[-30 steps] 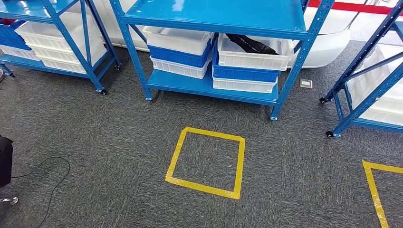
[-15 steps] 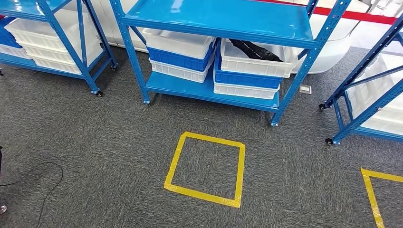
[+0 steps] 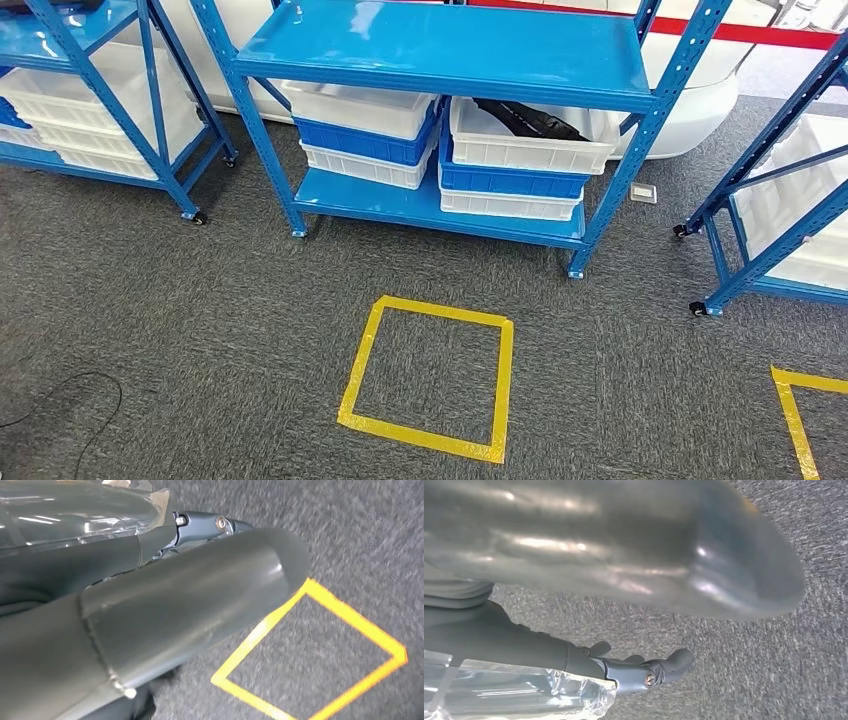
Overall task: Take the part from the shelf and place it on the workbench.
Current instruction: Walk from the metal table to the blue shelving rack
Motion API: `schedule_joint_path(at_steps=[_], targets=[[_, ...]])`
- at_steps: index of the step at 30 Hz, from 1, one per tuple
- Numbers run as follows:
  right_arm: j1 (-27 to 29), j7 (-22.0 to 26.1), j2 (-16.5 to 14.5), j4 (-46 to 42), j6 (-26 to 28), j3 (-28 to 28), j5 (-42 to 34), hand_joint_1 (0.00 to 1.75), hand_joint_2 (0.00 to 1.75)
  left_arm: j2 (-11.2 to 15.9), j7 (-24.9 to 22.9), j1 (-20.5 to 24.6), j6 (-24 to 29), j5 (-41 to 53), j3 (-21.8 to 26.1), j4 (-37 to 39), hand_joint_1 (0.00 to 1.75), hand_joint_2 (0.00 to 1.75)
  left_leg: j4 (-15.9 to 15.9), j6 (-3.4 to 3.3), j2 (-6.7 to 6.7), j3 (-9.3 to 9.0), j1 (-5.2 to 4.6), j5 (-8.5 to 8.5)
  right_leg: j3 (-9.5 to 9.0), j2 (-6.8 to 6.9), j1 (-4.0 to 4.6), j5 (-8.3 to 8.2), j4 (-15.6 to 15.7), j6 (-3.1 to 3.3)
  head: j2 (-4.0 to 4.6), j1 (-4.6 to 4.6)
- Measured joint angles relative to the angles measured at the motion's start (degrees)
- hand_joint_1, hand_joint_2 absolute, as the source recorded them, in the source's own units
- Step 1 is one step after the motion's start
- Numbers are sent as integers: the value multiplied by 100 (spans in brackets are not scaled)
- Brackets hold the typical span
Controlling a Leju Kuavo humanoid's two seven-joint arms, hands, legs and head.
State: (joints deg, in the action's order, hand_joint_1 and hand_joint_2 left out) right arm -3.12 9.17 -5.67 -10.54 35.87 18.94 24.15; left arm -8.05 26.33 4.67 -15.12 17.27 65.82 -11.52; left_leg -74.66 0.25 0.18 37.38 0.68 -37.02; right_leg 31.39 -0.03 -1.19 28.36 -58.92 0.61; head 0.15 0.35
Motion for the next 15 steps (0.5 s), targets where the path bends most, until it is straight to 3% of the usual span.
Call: schedule_joint_path(at_steps=[1, 2, 3, 5, 6, 9, 10, 12, 15], targets=[[13, -1, 1, 0, 0, 4, -4, 0, 0, 2, -1, -3, 3, 2, 1, 0, 0, 0, -48, 10, -1, 159, 6, -126, -61, -10, -4, 56, 0, -4, 0, 1], [27, -2, 1, 0, 0, 9, -9, 0, 0, 5, -1, -5, 4, 6, 2, 0, 0, 0, 61, 16, -2, 235, 15, -119, -130, -18, -12, 117, 0, -15, 0, 1], [38, -3, 1, 0, 0, 13, -12, 0, 0, 9, -2, -6, 3, 11, 2, 0, 0, 0, 312, 18, -3, 232, 25, 47, -199, -24, -23, 181, 1, -32, 0, 0], [43, -3, 3, 0, 0, 20, -16, 0, 0, 10, -5, -8, 2, 21, 2, 2, 0, 0, 938, 5, -29, 116, 37, 575, -334, -37, -25, 321, 6, -90, 0, 5], [40, -3, 4, 0, 0, 25, -17, 0, 0, 9, -9, -4, 2, 28, 1, 3, 0, 0, 1137, -15, -44, 58, 32, 696, -395, -41, -11, 400, 17, -128, 0, 5], [29, -1, 11, -2, 2, 40, -28, 0, 0, 1, -21, 8, 2, 45, 0, 8, 0, 0, 1283, -134, -25, -93, 6, 626, -613, -39, 37, 450, -2, -300, 0, 7], [28, 1, 14, -3, 2, 43, -29, 0, 0, -2, -21, 0, 2, 47, 1, 10, 0, 0, 1329, -194, -14, -185, 7, 717, -659, -29, 33, 434, -80, -348, 0, 2], [17, 0, 15, -3, 2, 47, -29, 0, 0, -1, -21, -10, 3, 52, 1, 12, 0, 0, 1394, -309, -19, -392, 10, 861, -479, -8, 26, 485, -536, -370, 1, -20], [34, 1, 15, -2, 2, 51, -29, 0, 0, 5, -22, 5, 4, 52, 2, 13, 0, 0, 1432, -372, -9, -554, -10, 785, 260, -3, 32, 865, -1462, -278, 0, -37]])
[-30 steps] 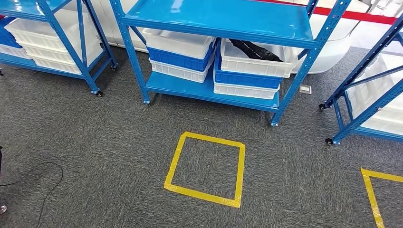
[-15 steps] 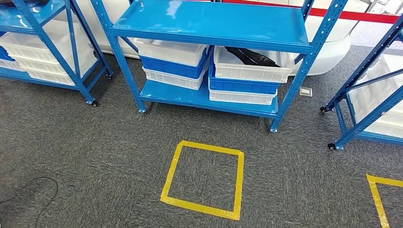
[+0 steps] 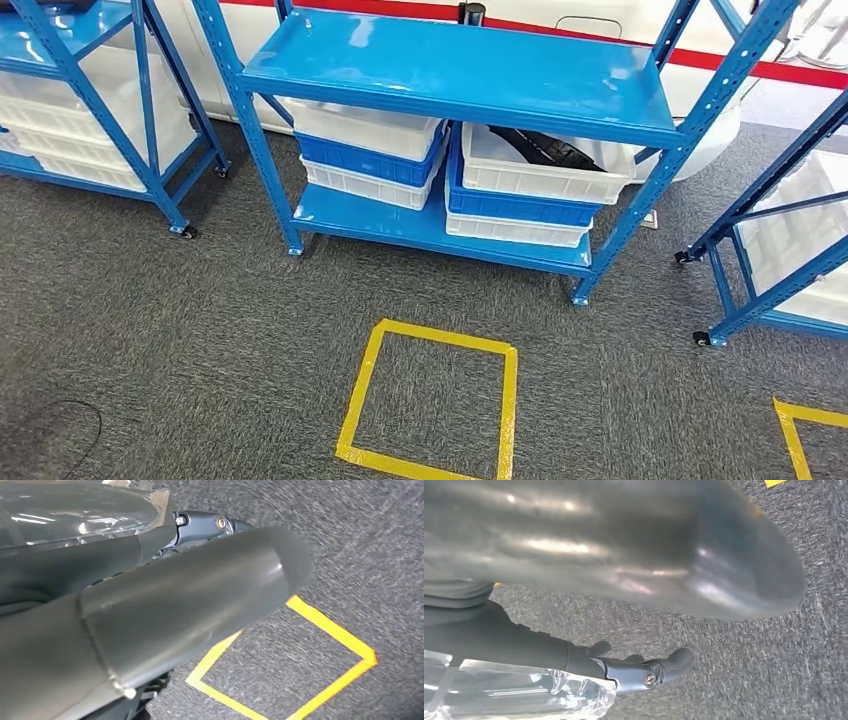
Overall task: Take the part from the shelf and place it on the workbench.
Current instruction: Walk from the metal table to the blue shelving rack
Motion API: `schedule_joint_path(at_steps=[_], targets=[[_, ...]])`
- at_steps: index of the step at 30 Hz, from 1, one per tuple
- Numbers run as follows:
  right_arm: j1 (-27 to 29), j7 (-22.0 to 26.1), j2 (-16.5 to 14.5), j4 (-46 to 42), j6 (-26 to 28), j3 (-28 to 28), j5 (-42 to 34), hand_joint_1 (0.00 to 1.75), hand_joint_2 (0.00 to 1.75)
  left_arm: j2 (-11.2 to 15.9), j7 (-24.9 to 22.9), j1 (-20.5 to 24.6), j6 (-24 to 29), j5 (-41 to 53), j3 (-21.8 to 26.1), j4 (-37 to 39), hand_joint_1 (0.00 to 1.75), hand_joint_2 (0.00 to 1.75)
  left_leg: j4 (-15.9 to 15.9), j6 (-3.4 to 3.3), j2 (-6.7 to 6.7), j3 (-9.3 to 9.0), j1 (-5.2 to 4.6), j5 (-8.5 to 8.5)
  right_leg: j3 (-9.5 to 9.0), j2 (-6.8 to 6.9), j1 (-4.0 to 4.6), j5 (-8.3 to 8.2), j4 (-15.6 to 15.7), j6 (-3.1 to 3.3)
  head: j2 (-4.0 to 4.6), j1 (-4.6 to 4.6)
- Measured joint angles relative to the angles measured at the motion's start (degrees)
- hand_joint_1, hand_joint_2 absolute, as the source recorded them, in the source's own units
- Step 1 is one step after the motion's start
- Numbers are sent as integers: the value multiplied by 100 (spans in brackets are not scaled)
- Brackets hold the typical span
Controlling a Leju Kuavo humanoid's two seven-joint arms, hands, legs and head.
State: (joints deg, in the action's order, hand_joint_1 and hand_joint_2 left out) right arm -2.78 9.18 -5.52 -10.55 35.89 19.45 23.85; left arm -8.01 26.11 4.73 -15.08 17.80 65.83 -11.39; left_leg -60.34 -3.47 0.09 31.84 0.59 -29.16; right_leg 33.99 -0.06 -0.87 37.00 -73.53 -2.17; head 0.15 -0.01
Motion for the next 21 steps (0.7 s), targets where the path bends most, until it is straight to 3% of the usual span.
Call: schedule_joint_path(at_steps=[2, 3, 5, 7, 10, 12, 14, 16, 17, 18, 19, 21], targets=[[34, 0, 5, 1, 0, 6, -3, 0, 0, -3, -2, -4, 0, 2, 0, 2, 0, 0, 10, -6, 40, -116, -26, -111, 271, 0, 27, 187, 43, 17, 0, -7], [47, 0, 9, 2, 0, 10, -5, 0, 0, -6, -4, -7, -1, 4, -1, 3, 0, 0, 12, -7, 55, -185, -44, -172, 297, 0, 48, 112, 293, 2, 0, -9], [69, 0, 23, 2, 0, 21, -12, 0, 0, -24, -6, -12, -2, 10, -2, 10, 0, 0, 17, -6, 72, -304, -76, -296, 240, -3, 101, -446, 918, -23, 0, 0], [82, 1, 38, 5, 0, 43, -31, 0, 0, -36, -13, -6, -1, 18, -3, 17, 0, 0, 53, 41, 93, -426, -76, -404, 143, -4, 154, -872, 1261, 53, 0, 21], [70, 5, 54, 5, 0, 69, -59, 0, 0, -43, -27, 22, 0, 45, -15, 21, 0, 0, -48, 152, 89, -587, -66, -333, -129, -18, 133, -894, 1485, 222, 0, 18], [52, 14, 55, 4, 0, 79, -66, 0, 0, -49, -33, 67, -2, 62, -27, 23, 0, 0, -467, 198, 60, -387, -55, -285, -370, -27, 58, -871, 1616, 313, 0, 29], [47, 32, 54, 4, 0, 88, -71, 0, 0, -49, -36, 91, 2, 66, -34, 25, 0, 0, -1050, 256, 43, 63, -14, -452, -527, -28, 12, -791, 1664, 348, 0, 53], [62, 47, 48, 4, 0, 93, -73, 0, 0, -34, -39, 86, 11, 65, -33, 26, 0, 0, -1365, 345, 36, 497, 46, -757, -643, -44, -28, -674, 1666, 318, 0, 56], [77, 50, 44, 4, 0, 95, -74, 0, 0, -25, -40, 79, 14, 64, -32, 26, 0, 0, -1342, 397, 29, 634, 79, -844, -713, -54, -55, -612, 1665, 285, 0, 54], [90, 50, 40, 5, 0, 96, -76, 0, 0, -16, -44, 72, 17, 63, -31, 26, 0, 0, -1171, 449, 19, 696, 113, -788, -799, -64, -90, -544, 1662, 244, 0, 55], [98, 50, 38, 5, 0, 97, -78, 0, 0, -9, -49, 67, 21, 62, -31, 26, 0, 0, -889, 503, 5, 702, 152, -574, -889, -73, -124, -472, 1658, 193, 0, 57], [100, 50, 42, 8, 0, 103, -87, 0, 0, -5, -66, 54, 38, 62, -32, 35, 0, 0, -323, 561, -56, 684, 206, 114, -1030, -89, -142, -310, 1643, 74, 0, 79]])
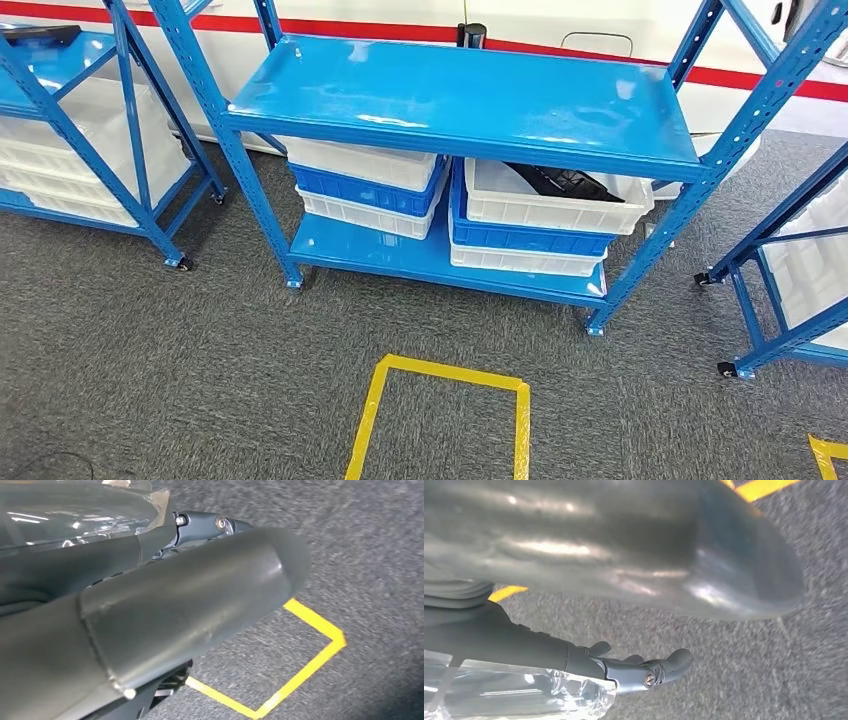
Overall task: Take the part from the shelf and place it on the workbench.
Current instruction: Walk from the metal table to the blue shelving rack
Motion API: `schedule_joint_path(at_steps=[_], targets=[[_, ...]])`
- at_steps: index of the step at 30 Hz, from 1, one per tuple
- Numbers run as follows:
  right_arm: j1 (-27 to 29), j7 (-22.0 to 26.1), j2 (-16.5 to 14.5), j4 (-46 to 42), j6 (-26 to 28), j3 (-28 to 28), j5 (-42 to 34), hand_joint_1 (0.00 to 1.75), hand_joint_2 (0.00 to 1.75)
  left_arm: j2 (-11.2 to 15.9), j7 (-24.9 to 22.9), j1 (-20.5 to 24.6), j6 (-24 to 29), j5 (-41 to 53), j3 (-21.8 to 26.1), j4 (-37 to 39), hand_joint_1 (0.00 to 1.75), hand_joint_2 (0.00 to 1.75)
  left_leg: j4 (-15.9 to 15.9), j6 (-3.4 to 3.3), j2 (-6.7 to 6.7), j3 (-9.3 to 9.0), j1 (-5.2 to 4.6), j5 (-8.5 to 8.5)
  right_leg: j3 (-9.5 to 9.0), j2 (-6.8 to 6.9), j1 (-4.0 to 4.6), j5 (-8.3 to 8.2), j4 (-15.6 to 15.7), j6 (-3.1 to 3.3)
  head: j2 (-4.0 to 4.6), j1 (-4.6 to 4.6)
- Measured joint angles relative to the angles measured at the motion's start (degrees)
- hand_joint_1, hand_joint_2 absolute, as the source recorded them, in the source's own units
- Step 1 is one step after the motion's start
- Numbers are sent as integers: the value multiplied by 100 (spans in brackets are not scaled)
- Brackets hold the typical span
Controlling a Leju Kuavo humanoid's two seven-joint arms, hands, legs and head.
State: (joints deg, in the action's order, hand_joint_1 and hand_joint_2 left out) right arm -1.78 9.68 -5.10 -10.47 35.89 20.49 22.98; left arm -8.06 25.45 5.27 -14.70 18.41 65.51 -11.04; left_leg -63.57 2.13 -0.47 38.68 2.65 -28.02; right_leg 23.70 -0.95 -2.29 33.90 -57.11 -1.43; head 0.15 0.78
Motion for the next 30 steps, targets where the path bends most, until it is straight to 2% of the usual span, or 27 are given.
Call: schedule_joint_path(at_steps=[1, 2, 4, 6, 7, 9, 10, 11, 12, 14, 15, 16, 17, 19, 20, 21, 30], targets=[[-7, -1, 3, 1, 0, 3, -7, 0, 0, -1, -9, 0, 8, 3, -1, 4, 0, 0, 144, -27, -13, -13, 2, 248, -25, -1, 15, 62, 1, -56, 0, 6], [-18, -3, 5, 2, 0, 9, -15, 0, 0, -2, -16, 2, 16, 7, -2, 8, 0, 0, 183, -76, -21, -10, -17, 366, -48, 1, 34, 103, 19, -104, 0, 5], [-53, -8, 3, 2, 0, 20, -28, 0, 0, 1, -27, 20, 26, 22, -2, 7, 0, 0, 184, -197, 11, -44, -54, 326, -102, 15, 30, 148, 110, -184, 0, -13], [-76, -9, -3, 1, -1, 34, -40, 0, 0, 2, -35, 38, 30, 44, -5, 7, 0, 0, 250, -288, 23, -122, -57, 278, -65, 39, 9, 236, -42, -211, 0, -36], [-81, -8, -9, 1, -2, 42, -53, 0, 0, 3, -42, 51, 30, 55, -9, 7, 0, 0, 283, -331, 26, -175, -53, 254, 86, 50, 4, 330, -328, -197, 0, -47], [-77, -5, -18, 2, -5, 65, -80, 0, 0, 5, -56, 69, 31, 62, -25, 7, 0, 0, 309, -393, 32, -254, -74, 190, 652, 57, 22, 549, -1194, -161, 0, -62], [-69, -3, -17, 2, -8, 81, -94, 0, 0, 5, -65, 73, 32, 64, -36, 7, 0, 0, 311, -411, 42, -292, -89, 154, 939, 57, 37, 592, -1544, -165, 0, -65], [-58, 4, -16, 2, -15, 97, -106, 0, 0, 3, -73, 72, 35, 67, -44, 7, 0, 0, 311, -420, 56, -340, -103, 114, 1143, 57, 53, 534, -1700, -188, 0, -67], [-49, 15, -15, 2, -28, 113, -120, 0, 0, 1, -78, 68, 39, 69, -50, 7, 0, 0, 312, -421, 72, -397, -115, 75, 1230, 57, 70, 370, -1622, -225, 0, -68], [-37, 44, -14, 2, -52, 132, -138, 0, 0, -3, -82, 64, 51, 72, -54, 7, 0, 0, 317, -402, 94, -504, -128, -2, 1123, 65, 103, -152, -934, -272, 0, -73], [-39, 54, -12, 2, -60, 139, -145, 0, 0, -2, -83, 66, 58, 73, -56, 8, 0, 0, 316, -377, 103, -543, -145, -46, 1042, 74, 130, -359, -597, -251, 0, -72], [-43, 60, -10, 2, -61, 143, -149, 0, 0, -2, -84, 69, 63, 74, -59, 8, 0, 0, 318, -349, 108, -568, -159, -83, 986, 81, 150, -495, -366, -204, 0, -73], [-47, 64, -10, 1, -62, 145, -153, 0, 0, 2, -86, 70, 67, 75, -65, 8, 0, 0, 320, -353, 112, -579, -176, -126, 952, 86, 161, -555, -264, -152, 0, -73], [-50, 72, -13, 0, -63, 149, -158, 0, 0, 10, -90, 69, 71, 77, -81, 7, 0, 0, 329, -404, 107, -610, -192, -152, 919, 80, 161, -571, -245, -97, 0, -71], [-48, 77, -13, 0, -63, 151, -160, 0, 0, 13, -91, 66, 73, 77, -90, 7, 0, 0, 342, -432, 101, -622, -193, -151, 902, 76, 157, -577, -241, -96, 0, -70], [-47, 82, -11, 0, -63, 154, -160, 0, 0, 12, -91, 65, 75, 78, -98, 7, 0, 0, 362, -432, 97, -636, -190, -134, 900, 72, 156, -575, -240, -93, 0, -70], [-50, 118, -21, 0, -67, 162, -153, 0, 0, 19, -89, 64, 89, 74, -115, 7, 0, 0, 481, -335, 93, -727, -188, -141, 883, 55, 158, -527, -241, -22, 0, -72]])
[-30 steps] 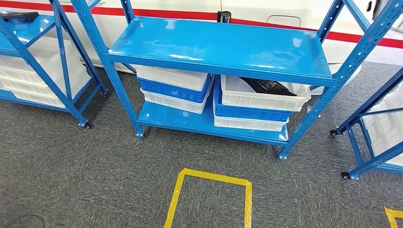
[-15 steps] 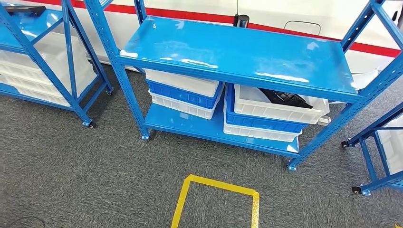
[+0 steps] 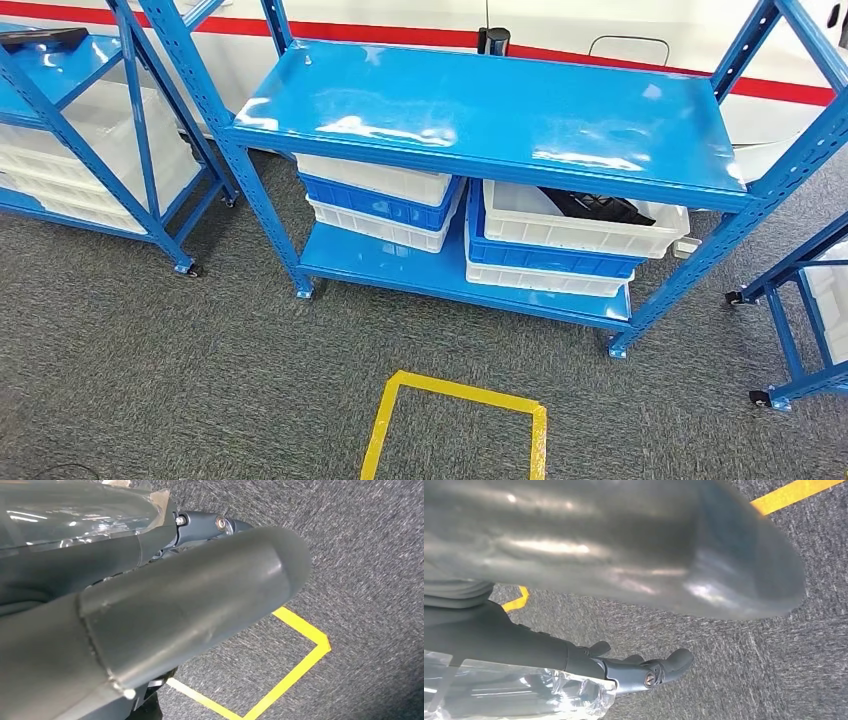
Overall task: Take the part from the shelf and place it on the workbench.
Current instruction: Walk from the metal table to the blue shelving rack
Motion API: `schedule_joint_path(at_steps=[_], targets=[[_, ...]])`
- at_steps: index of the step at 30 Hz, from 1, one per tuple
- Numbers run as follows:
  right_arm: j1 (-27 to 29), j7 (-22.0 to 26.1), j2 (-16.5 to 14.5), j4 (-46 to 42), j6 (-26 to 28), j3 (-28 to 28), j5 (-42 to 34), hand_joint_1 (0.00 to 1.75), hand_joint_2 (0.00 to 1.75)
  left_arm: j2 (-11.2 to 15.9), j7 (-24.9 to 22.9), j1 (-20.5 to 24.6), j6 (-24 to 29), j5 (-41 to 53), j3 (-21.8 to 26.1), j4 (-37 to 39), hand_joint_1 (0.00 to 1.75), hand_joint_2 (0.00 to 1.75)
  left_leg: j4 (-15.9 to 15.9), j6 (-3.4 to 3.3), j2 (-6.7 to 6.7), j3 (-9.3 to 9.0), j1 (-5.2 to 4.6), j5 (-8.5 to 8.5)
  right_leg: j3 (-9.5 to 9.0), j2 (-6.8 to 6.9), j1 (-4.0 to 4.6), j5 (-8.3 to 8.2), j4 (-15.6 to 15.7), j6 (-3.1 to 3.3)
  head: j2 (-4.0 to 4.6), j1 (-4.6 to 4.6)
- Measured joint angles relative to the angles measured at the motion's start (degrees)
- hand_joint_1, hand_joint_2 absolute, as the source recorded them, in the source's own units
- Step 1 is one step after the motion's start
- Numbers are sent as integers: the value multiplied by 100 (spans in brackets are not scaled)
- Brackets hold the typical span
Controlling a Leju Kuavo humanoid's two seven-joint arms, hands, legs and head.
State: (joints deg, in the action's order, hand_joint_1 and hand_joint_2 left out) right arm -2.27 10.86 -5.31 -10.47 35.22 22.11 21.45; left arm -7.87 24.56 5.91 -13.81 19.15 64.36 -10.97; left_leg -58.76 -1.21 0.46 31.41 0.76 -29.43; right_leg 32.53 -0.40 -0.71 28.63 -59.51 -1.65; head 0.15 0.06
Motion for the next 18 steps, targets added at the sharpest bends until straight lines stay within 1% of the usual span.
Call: schedule_joint_path(at_steps=[1, 4, 5, 6, 8, 10, 12, 15, 18], targets=[[-1, 5, 0, 0, -14, 0, 1, 0, 0, 0, 3, -1, 5, -3, 0, 0, 0, 0, 4, 15, 0, -4, 0, -3, -1, 0, 1, 3, 0, 4, 0, 0], [-8, 20, 0, 0, -176, 30, -95, 0, 0, 0, 21, -3, 42, -5, 0, 0, 0, 131, 8, 34, -1, -12, -1, -10, -5, 0, 7, 8, -1, 11, 0, -1], [-14, 33, 0, 0, -271, 59, -169, 0, 0, -1, 30, -3, 64, -2, -1, 0, 0, 131, 8, 37, -1, -13, -2, -11, -6, 0, 8, 10, 0, 13, 0, -1], [-21, 66, -1, 0, -398, 101, -269, 0, 0, -1, 44, -3, 87, 4, -2, 0, 0, 87, 8, 39, -1, -14, -2, -12, -8, 0, 8, 10, 0, 14, 0, -2], [-39, 182, -3, 0, -756, 229, -524, 0, 87, -2, 75, -2, 126, 20, -7, 0, 0, 0, 8, 42, -2, -17, -4, -14, -13, 0, 8, 11, 3, 14, 0, -2], [-64, 336, -6, -1, -1168, 388, -765, 0, 175, -1, 103, -2, 159, 30, -10, 0, 0, 87, 8, 43, -3, -19, -7, -14, -19, 0, 7, 10, 6, 14, 0, -2], [-101, 480, -13, -2, -1518, 526, -924, 0, 175, 1, 127, -2, 188, 30, -10, 0, 0, 175, 8, 43, -4, -22, -10, -15, -24, 0, 7, 10, 11, 14, 0, -2], [-169, 615, -27, -5, -1891, 694, -1108, 0, 175, 2, 170, -3, 225, 41, -13, 0, 0, 175, 8, 43, -3, -29, -12, -15, -36, 0, 7, 10, 20, 14, 0, -2], [-220, 655, -41, -7, -2049, 827, -1212, 0, 175, 2, 164, -2, 279, 111, -24, 0, 0, 175, 8, 43, -3, -35, -13, -15, -45, 0, 6, 10, 25, 14, 0, -2]])
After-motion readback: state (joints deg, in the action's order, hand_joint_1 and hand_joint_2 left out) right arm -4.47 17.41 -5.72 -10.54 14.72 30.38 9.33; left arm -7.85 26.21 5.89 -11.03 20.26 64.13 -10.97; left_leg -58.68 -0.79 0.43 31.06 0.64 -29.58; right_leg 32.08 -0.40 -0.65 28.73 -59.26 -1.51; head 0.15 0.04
